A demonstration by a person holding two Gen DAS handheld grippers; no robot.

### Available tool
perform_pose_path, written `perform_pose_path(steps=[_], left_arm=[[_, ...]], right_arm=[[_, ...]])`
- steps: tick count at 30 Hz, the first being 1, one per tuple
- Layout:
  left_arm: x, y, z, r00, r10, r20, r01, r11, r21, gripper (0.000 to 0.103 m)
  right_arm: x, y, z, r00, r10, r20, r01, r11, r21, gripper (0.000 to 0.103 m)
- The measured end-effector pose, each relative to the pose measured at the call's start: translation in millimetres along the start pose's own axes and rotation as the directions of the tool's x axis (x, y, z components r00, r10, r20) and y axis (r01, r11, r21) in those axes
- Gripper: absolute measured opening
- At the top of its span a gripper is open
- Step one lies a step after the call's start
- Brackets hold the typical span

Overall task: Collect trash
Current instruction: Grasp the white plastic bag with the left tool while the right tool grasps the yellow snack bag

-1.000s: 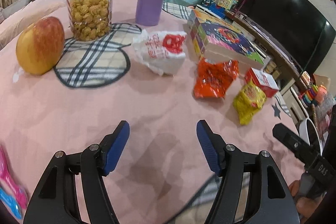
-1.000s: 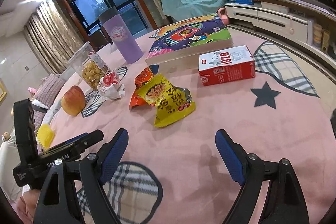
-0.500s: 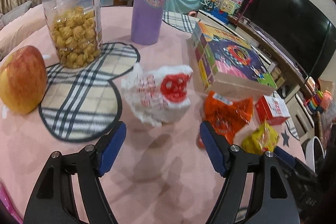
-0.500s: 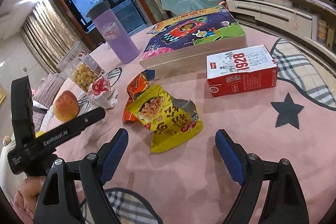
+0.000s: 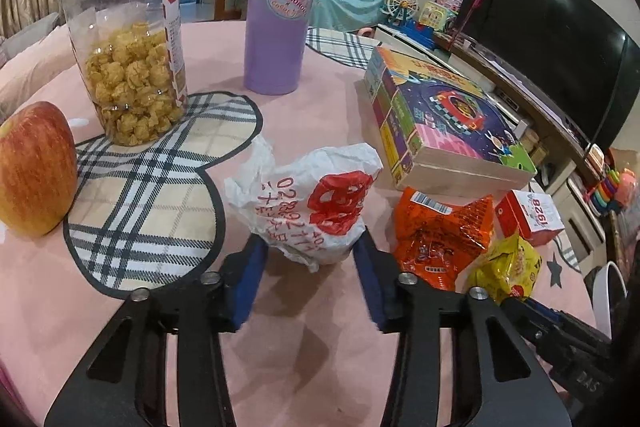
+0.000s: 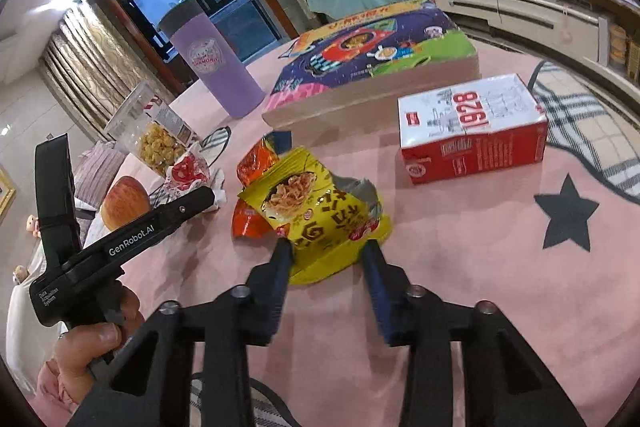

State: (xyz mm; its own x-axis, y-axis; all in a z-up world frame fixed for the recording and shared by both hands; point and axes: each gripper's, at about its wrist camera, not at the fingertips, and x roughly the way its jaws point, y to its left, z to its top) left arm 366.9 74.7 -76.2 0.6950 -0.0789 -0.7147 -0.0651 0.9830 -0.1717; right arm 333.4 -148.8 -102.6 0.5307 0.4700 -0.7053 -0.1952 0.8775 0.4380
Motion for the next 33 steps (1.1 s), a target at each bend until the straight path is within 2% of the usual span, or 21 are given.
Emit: perform_pose_path(steps=[3,6,12,13,16,17,18,20,23,25,26,27,28,29,33], left_arm=[[-10,-2,-3,1.0,-0.01,0.009,0.01,1.0,0.006,0.038],[-22,-4,-10,0.999,-0.032,0.015,0.031,0.999,0.005,0.037],[-45,-6,-31,0.997,-0.077,0.012,0.077,0.997,-0.012,0.037],[-48,-6,-35,0.997,-0.082,0.011,0.083,0.996,-0.015,0.037],[-57,-4,-44,0.995,-0.097,0.01,0.097,0.995,-0.03,0.037],[-59,-3,-48,0.995,-0.102,0.007,0.102,0.994,-0.034,0.037],[-61,-3,-49,0.995,-0.104,0.004,0.104,0.994,-0.035,0.037],[-63,0,-56,0.994,-0.106,-0.006,0.106,0.994,-0.04,0.037],[-63,4,-62,0.994,-0.111,-0.021,0.11,0.993,-0.051,0.037],[-64,5,-65,0.993,-0.114,-0.029,0.113,0.992,-0.056,0.037],[-64,4,-67,0.993,-0.117,-0.032,0.115,0.992,-0.057,0.037],[-65,4,-69,0.992,-0.119,-0.033,0.117,0.992,-0.057,0.037],[-66,2,-70,0.992,-0.123,-0.034,0.121,0.991,-0.055,0.037],[-67,0,-71,0.991,-0.128,-0.035,0.126,0.991,-0.052,0.037],[-68,-8,-74,0.988,-0.147,-0.039,0.146,0.988,-0.042,0.037]], right_arm=[[-6,-1,-3,1.0,-0.004,0.007,0.004,1.0,-0.001,0.014],[-13,1,-5,1.0,0.0,0.023,0.0,1.0,-0.008,0.007],[-27,2,-9,0.999,0.005,0.04,-0.004,1.0,-0.011,0.003],[-28,1,-10,0.999,0.022,0.035,-0.022,1.0,0.003,0.006],[-30,2,-9,0.999,0.026,0.047,-0.027,0.999,0.024,0.028],[-31,4,-7,0.998,0.02,0.06,-0.021,1.0,0.021,0.054],[-31,6,-6,0.997,0.015,0.069,-0.017,1.0,0.019,0.07],[-27,9,-2,0.996,-0.005,0.091,0.003,1.0,0.019,0.071],[-13,6,5,0.997,-0.017,0.072,0.014,0.999,0.05,0.071],[-4,3,8,0.998,-0.022,0.057,0.018,0.997,0.07,0.067],[2,2,10,0.998,-0.023,0.05,0.019,0.997,0.079,0.058],[3,1,9,0.999,-0.025,0.043,0.022,0.996,0.081,0.034],[7,0,9,0.999,-0.026,0.029,0.024,0.996,0.082,0.021],[9,-1,8,1.0,-0.015,0.016,0.013,0.996,0.086,0.012],[-3,0,-1,0.999,-0.003,0.045,0.0,0.998,0.07,0.009]])
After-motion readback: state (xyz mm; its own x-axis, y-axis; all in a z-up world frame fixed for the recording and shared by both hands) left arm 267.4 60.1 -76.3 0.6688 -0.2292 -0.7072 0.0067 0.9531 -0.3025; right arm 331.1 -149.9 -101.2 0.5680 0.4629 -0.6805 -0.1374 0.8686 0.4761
